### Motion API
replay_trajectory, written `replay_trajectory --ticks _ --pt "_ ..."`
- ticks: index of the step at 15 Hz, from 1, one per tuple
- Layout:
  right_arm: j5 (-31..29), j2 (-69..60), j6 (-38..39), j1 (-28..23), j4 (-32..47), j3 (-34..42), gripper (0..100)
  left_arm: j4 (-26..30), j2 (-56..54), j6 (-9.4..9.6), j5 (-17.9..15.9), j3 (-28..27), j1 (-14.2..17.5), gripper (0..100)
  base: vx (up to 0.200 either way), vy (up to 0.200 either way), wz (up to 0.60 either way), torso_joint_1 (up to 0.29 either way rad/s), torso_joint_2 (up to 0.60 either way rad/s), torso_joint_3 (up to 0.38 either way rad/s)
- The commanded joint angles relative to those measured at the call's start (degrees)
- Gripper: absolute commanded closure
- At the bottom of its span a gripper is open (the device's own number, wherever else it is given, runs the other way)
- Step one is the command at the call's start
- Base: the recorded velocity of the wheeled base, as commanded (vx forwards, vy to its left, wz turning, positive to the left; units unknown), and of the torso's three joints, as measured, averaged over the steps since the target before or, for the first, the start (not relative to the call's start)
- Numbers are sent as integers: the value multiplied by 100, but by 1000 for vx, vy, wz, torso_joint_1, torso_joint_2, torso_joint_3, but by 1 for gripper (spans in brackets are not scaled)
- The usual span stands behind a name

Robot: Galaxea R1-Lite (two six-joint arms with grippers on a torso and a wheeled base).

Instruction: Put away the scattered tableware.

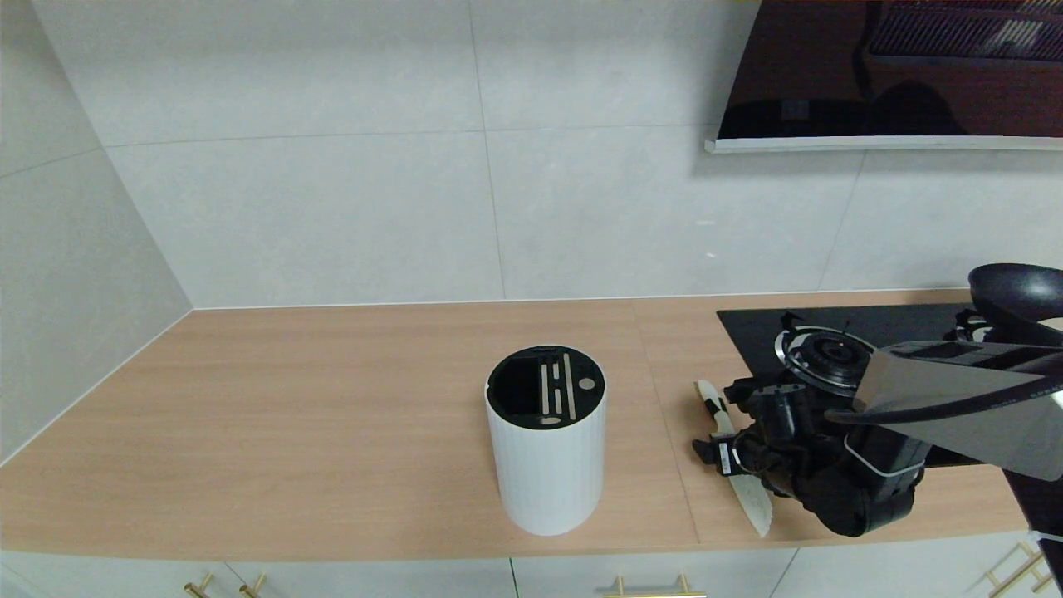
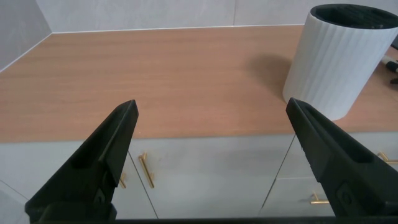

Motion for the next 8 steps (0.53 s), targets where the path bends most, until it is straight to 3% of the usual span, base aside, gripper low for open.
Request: replay_trajectory --ticks 1,8 --pt "-2 30 -1 -11 0 -2 100 2 0 0 0 0 2 0 0 0 0 0 0 0" --pt "-11 38 -1 -29 -9 -2 100 2 0 0 0 0 2 0 0 0 0 0 0 0"
